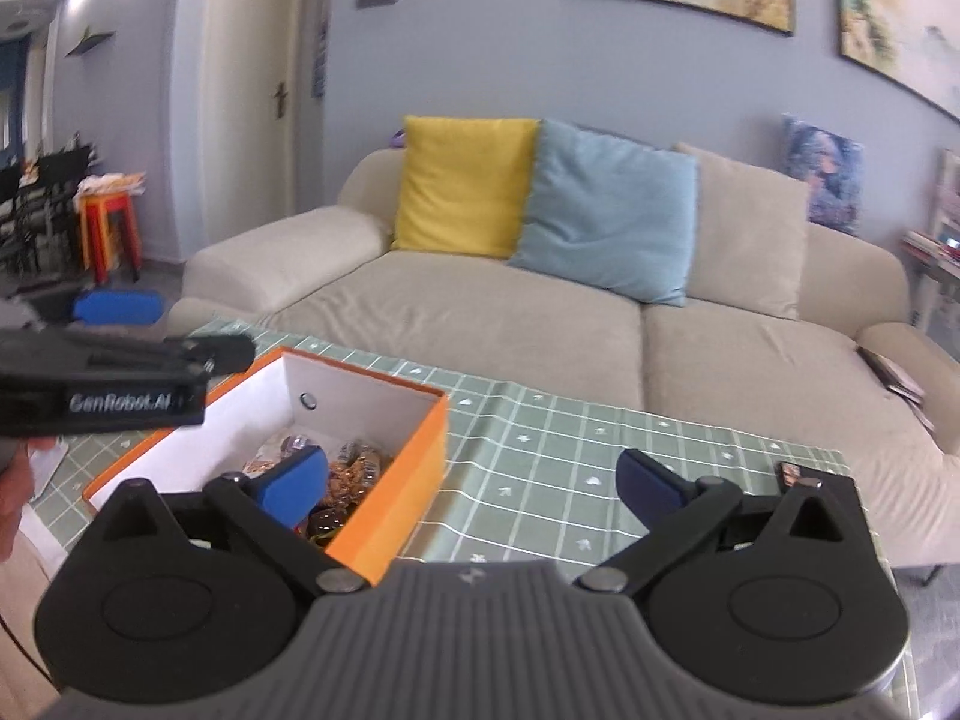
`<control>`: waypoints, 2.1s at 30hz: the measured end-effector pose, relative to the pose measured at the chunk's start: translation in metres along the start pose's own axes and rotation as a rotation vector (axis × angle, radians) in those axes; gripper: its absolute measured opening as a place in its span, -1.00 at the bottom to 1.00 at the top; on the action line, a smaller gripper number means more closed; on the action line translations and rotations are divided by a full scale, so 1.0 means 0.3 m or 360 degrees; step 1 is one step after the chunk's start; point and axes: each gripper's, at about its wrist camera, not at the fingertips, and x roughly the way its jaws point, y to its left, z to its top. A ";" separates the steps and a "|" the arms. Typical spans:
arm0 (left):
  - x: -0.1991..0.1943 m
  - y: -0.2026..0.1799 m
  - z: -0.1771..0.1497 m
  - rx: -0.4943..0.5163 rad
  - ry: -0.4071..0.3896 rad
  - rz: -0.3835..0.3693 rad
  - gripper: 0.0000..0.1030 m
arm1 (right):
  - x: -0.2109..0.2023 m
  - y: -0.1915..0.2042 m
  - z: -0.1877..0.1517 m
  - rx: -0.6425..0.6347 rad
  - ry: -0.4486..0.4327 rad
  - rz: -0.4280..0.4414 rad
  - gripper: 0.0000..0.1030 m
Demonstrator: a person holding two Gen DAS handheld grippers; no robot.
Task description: Organize snacks
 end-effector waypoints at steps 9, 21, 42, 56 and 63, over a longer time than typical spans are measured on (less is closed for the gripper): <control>-0.053 -0.076 -0.089 0.0011 0.0077 0.0021 0.81 | -0.098 -0.054 -0.121 0.0221 -0.0066 -0.0112 0.93; -0.006 -0.158 -0.198 0.0032 0.0298 -0.0015 0.82 | -0.077 -0.025 -0.277 0.0136 0.0096 -0.0171 0.93; 0.015 -0.160 -0.227 -0.0022 0.0431 -0.0013 0.82 | -0.053 -0.027 -0.285 0.0154 0.0133 -0.0200 0.93; 0.019 -0.161 -0.228 -0.0031 0.0451 -0.0016 0.82 | -0.048 -0.029 -0.286 0.0163 0.0126 -0.0216 0.93; 0.020 -0.162 -0.229 -0.0027 0.0450 -0.0018 0.82 | -0.047 -0.030 -0.286 0.0168 0.0134 -0.0218 0.93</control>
